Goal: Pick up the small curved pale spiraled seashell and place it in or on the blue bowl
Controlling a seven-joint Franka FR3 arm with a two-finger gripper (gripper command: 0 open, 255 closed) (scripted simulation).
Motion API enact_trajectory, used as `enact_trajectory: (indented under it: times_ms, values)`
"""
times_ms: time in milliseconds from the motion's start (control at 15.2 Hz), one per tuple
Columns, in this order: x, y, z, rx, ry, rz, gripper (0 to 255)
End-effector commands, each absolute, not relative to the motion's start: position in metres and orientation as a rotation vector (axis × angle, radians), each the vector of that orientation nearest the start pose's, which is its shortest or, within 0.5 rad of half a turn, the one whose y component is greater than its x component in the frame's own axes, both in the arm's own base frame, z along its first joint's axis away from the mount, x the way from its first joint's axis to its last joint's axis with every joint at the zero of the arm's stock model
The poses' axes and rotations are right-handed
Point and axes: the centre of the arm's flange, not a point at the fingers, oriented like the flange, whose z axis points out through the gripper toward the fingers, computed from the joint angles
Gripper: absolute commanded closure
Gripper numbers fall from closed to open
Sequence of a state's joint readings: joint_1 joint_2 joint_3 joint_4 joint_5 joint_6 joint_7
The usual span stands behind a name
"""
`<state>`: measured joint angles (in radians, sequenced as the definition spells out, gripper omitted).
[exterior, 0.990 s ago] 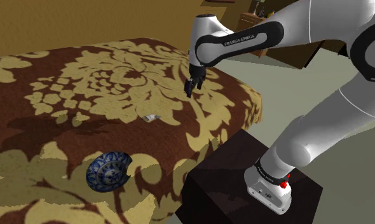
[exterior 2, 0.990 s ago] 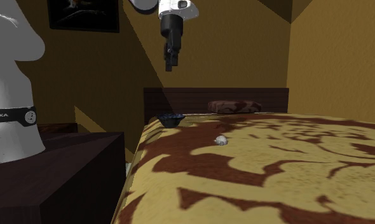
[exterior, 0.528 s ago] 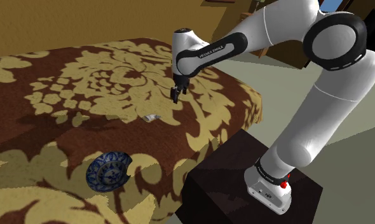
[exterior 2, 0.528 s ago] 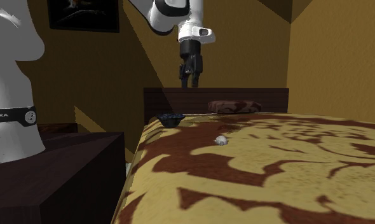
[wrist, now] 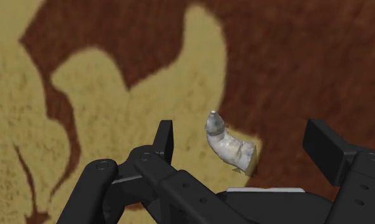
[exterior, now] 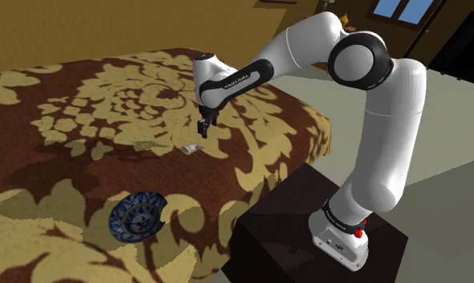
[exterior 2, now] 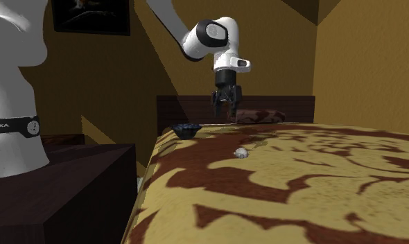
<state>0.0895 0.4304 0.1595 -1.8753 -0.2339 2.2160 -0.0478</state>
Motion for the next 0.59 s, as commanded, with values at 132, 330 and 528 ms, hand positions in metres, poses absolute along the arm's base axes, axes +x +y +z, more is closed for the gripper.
enact_trajectory:
  times_ms: [132,330,528]
  values:
    - [0.637,0.164,0.237,-3.172,-0.805,0.126,0]
    - [0.658,0.182,0.208,-3.161,-0.881,0.137,0]
    - [0.676,0.198,0.184,-3.150,-0.943,0.146,0]
